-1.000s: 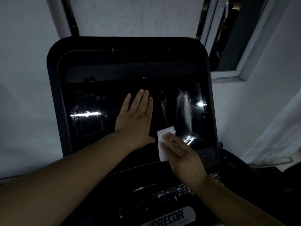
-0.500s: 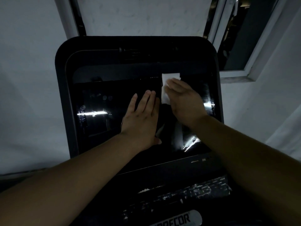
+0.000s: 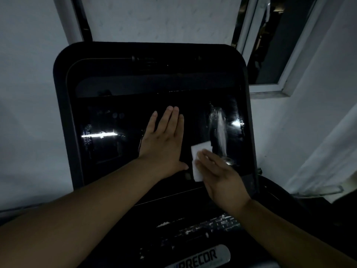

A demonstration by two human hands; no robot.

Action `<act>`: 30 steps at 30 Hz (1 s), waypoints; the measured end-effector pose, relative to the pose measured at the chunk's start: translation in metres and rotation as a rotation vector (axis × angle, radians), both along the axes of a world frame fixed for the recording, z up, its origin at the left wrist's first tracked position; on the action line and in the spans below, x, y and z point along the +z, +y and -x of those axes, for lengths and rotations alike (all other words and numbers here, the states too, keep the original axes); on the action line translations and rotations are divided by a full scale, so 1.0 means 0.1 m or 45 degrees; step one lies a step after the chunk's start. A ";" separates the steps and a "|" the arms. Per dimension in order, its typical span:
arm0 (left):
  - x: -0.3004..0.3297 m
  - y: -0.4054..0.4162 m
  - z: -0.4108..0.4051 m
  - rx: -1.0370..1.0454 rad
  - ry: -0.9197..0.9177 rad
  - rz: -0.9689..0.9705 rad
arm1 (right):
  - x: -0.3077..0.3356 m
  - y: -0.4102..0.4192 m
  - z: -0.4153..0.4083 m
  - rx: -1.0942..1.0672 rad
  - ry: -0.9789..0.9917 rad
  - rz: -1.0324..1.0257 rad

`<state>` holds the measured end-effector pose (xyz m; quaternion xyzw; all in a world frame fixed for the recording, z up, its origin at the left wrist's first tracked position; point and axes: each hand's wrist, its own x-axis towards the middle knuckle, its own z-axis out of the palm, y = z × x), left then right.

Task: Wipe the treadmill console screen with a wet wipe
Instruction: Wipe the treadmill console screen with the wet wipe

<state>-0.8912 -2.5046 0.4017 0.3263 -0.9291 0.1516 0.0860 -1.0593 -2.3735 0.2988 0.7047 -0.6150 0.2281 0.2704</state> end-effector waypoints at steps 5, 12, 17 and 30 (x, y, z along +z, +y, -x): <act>-0.01 0.05 0.13 -0.042 -0.014 0.017 | -0.20 0.18 0.00 0.034 -0.016 -0.001; -0.07 0.04 0.24 -0.032 -0.020 0.041 | -0.09 0.07 0.12 0.028 -0.038 0.080; -0.06 0.03 0.25 -0.019 -0.040 0.053 | 0.36 -0.33 0.36 -0.069 0.048 0.135; -0.04 0.05 0.25 -0.002 -0.039 0.030 | 1.00 -0.88 0.55 -0.180 0.061 0.125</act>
